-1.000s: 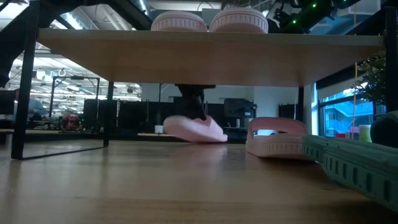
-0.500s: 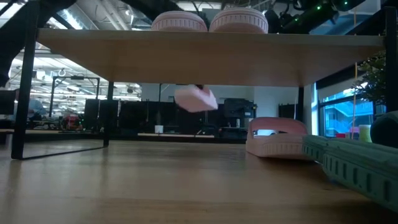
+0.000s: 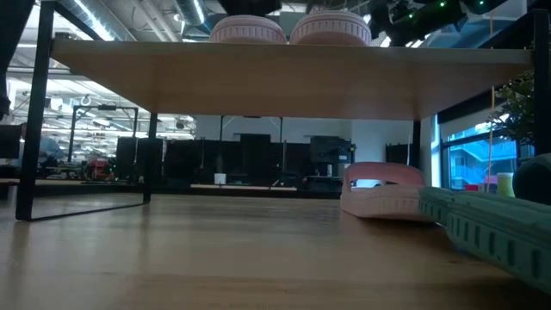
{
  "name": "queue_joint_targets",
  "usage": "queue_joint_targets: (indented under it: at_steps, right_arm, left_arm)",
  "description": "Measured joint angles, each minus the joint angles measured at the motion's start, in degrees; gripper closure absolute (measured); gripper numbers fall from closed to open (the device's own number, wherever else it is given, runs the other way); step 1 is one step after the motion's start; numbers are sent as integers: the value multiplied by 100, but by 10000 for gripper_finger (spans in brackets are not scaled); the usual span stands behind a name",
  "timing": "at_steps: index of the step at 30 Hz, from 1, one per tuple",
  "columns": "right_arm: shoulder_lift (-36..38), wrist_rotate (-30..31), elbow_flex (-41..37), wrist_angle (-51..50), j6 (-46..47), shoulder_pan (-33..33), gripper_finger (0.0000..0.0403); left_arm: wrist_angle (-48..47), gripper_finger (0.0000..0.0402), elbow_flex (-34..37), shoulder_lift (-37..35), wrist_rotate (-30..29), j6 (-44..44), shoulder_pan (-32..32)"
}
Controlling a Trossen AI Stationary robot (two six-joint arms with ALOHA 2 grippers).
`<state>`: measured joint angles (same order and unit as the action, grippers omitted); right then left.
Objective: Pick and place slides into the shelf
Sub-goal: Put the pink slipper under the shelf
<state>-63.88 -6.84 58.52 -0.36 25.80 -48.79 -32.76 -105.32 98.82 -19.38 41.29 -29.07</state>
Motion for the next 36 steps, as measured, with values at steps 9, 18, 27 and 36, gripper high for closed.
queue_joint_targets:
  at_steps: [9,18,27,36]
  right_arm:
    - [-186,-2334,50,220,2129,-180,137]
    - [-937,-3087,578,193,2778,-183,137]
    - [-1520,-3036,1402,-804,1984,-204,137]
    - [-2017,-3030,1777,-1123,1743,-204,137]
  left_arm:
    - [47,401,8,110,-247,1078,630]
    - [68,401,9,86,-1003,2228,1242]
    - [-51,402,9,86,-1160,2254,1262]
    - [-57,401,9,86,-1169,2338,1262]
